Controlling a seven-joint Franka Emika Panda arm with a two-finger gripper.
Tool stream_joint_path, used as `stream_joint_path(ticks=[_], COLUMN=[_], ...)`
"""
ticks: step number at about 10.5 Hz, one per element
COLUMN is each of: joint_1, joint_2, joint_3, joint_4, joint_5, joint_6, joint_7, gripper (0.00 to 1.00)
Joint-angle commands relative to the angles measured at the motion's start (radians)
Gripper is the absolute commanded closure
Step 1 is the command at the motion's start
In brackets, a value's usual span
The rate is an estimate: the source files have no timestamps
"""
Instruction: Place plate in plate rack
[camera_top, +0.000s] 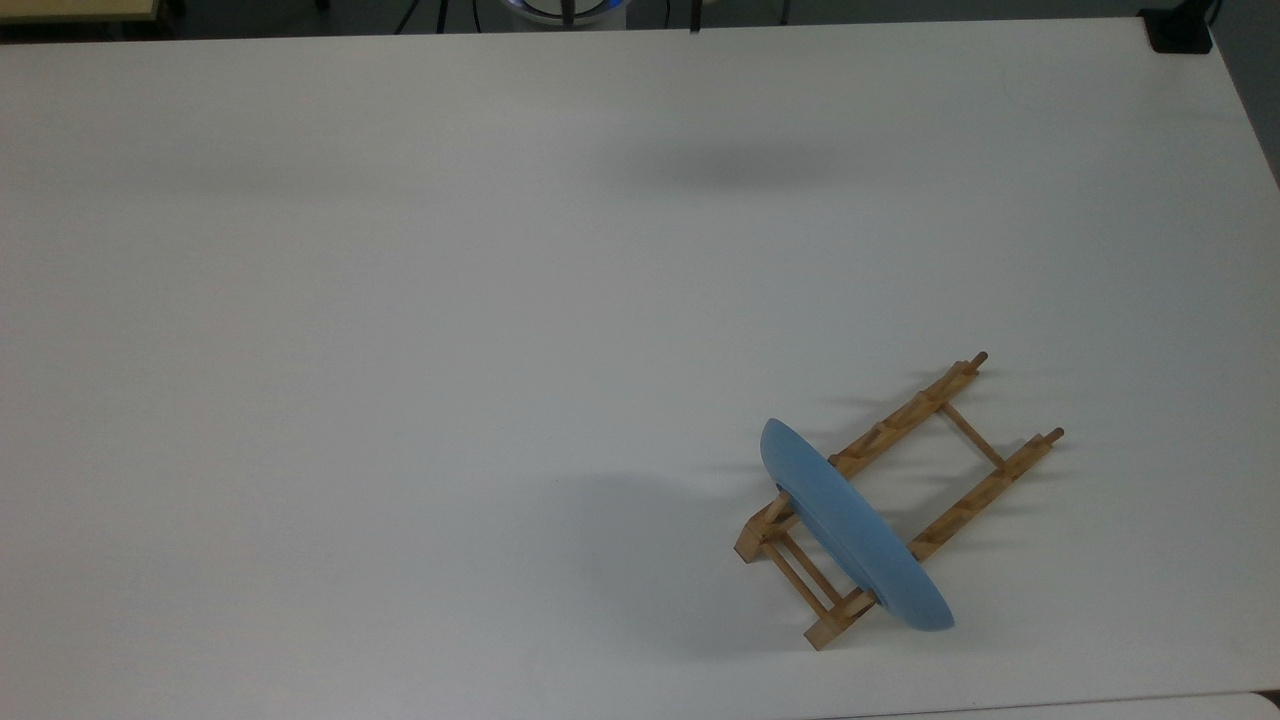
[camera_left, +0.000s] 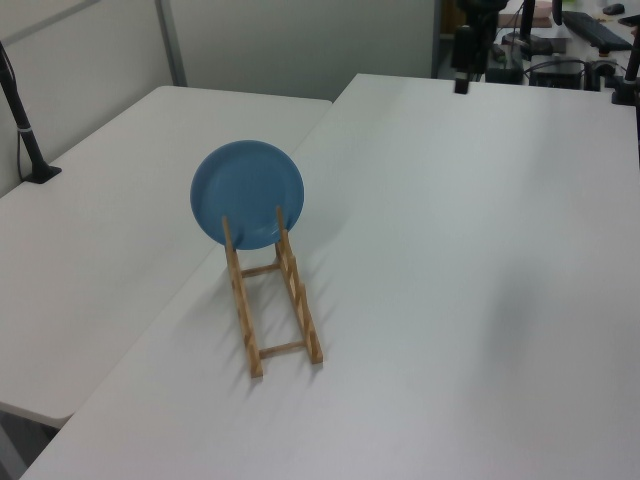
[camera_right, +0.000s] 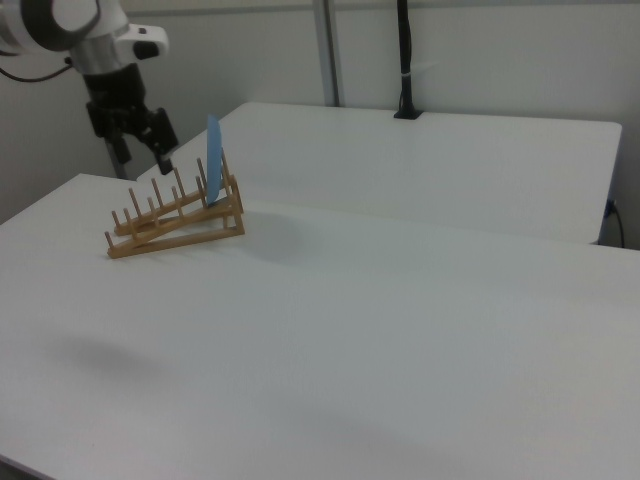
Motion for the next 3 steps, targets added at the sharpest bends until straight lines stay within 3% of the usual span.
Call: stream_joint_path(ticks=[1, 3], joint_1=[-0.012, -0.014], joint_2=[-0.027, -0.026], joint_3=[-0.069, -0.073], joint_4=[-0.031, -0.03], joint_5=[0.028, 0.028], joint_6=[0.057, 0.06], joint_7=[-0.066, -0.072], gripper=[0.0, 0.0])
